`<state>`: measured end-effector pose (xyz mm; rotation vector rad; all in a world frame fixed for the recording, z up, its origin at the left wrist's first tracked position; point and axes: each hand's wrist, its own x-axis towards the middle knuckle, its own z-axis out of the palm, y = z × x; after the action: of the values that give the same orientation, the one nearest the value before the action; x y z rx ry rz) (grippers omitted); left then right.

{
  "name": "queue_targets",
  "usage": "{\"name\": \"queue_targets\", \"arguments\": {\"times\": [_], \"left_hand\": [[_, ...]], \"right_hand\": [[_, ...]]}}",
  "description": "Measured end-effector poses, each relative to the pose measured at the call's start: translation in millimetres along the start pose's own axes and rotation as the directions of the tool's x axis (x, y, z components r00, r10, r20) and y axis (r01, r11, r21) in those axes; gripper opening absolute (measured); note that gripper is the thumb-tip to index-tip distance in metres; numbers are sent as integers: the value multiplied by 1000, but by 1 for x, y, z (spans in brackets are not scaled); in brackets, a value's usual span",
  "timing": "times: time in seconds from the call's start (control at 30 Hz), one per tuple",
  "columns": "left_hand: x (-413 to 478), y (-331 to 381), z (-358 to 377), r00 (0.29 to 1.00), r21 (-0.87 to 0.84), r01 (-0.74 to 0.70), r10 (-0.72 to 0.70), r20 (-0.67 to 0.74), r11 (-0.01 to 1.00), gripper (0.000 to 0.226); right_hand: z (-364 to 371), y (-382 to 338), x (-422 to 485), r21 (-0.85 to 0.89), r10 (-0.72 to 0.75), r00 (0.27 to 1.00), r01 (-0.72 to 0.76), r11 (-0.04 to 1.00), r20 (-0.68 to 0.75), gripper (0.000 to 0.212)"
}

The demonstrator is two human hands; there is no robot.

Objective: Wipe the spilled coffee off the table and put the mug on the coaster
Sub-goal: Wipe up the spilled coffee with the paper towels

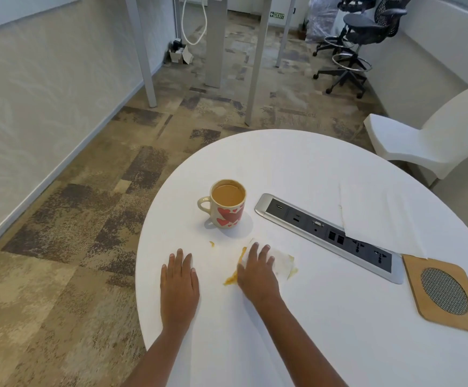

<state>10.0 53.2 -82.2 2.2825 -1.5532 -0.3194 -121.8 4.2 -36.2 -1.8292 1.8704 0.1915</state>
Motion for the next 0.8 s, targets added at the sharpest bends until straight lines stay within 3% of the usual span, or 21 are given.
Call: {"name": "queue_targets", "arguments": {"times": [0.1, 0.2, 0.37, 0.57, 0.8], "left_hand": [[-1, 0, -1, 1000, -15, -5, 5, -4, 1000, 50], [-1, -2, -1, 1000, -14, -11, 11, -9, 1000, 50], [0, -1, -1, 1000, -12, -12, 12, -9, 1000, 51], [0, -2, 0, 1000, 4, -15, 15, -6, 1000, 49], [1, -4, 2, 1000, 26, -21, 21, 1, 999, 48]], "right_hand": [[-5, 7, -5, 257, -57, 998, 57, 965, -5, 68], [-11, 34, -2, 300, -21, 983, 75, 951, -180, 48], [-13, 50, 4, 206, -35, 994, 57, 977, -105, 42], [-1, 37, 10, 77, -167, 982, 173, 982, -85, 52], [3, 37, 17, -57, -325, 943, 321, 945, -66, 35]]}}
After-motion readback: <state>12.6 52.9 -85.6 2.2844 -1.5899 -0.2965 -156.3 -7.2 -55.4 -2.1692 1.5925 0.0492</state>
